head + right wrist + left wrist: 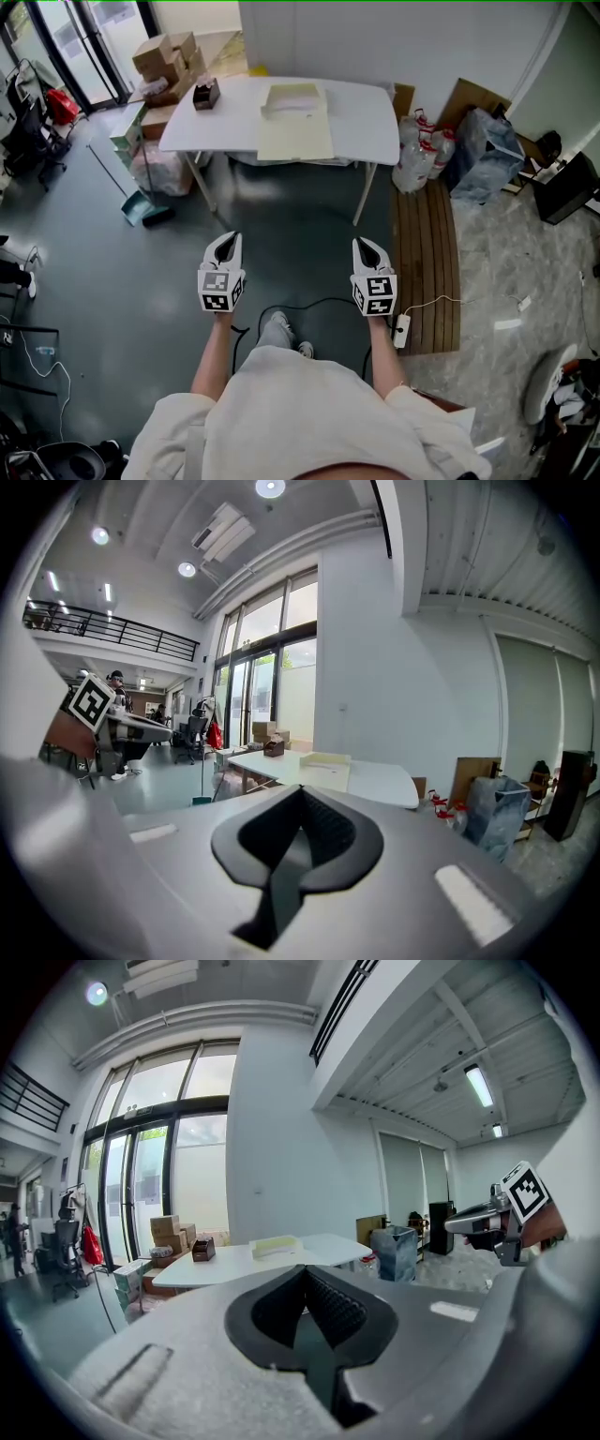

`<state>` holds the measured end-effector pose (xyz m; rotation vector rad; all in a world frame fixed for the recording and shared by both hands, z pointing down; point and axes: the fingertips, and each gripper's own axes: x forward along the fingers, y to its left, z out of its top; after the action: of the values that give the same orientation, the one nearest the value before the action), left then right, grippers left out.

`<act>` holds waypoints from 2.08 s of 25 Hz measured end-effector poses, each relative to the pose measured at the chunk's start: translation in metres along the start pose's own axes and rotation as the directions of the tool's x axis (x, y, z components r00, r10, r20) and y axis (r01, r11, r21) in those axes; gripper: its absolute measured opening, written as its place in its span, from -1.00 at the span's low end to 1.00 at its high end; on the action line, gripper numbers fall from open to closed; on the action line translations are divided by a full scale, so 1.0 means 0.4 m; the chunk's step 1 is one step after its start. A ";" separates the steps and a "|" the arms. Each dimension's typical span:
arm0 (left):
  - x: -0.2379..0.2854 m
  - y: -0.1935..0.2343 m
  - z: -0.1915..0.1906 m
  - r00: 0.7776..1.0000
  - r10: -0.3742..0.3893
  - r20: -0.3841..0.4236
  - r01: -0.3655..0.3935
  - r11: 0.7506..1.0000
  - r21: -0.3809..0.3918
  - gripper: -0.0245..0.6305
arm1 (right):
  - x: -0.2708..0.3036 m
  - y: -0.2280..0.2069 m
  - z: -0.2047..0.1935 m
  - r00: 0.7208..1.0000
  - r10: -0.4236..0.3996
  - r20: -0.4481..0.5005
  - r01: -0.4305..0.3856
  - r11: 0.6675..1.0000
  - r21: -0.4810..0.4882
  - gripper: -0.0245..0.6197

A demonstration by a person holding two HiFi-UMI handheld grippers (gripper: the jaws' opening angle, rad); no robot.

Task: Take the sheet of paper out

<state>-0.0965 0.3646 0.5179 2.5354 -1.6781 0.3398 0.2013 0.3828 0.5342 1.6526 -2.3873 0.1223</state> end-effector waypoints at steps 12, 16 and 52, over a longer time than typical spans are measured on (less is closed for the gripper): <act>0.119 0.043 -0.006 1.000 0.016 -0.009 -0.016 1.000 -0.014 -0.91 | 0.127 -0.055 0.002 1.000 0.019 -0.010 -0.019 1.000 -0.009 -0.92; 0.198 0.070 -0.005 1.000 0.009 -0.014 -0.010 1.000 -0.022 -0.91 | 0.201 -0.084 0.008 1.000 0.019 -0.019 -0.019 1.000 -0.015 -0.92; 0.974 0.582 0.164 0.996 -0.077 0.039 0.079 0.996 -0.048 -0.91 | 1.033 -0.240 0.220 0.997 -0.064 -0.051 0.061 0.997 -0.046 -0.92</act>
<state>-0.1549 -0.0899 0.5310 2.5780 -1.5732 0.2438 0.1398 -0.0461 0.5416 1.6810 -2.2811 0.0992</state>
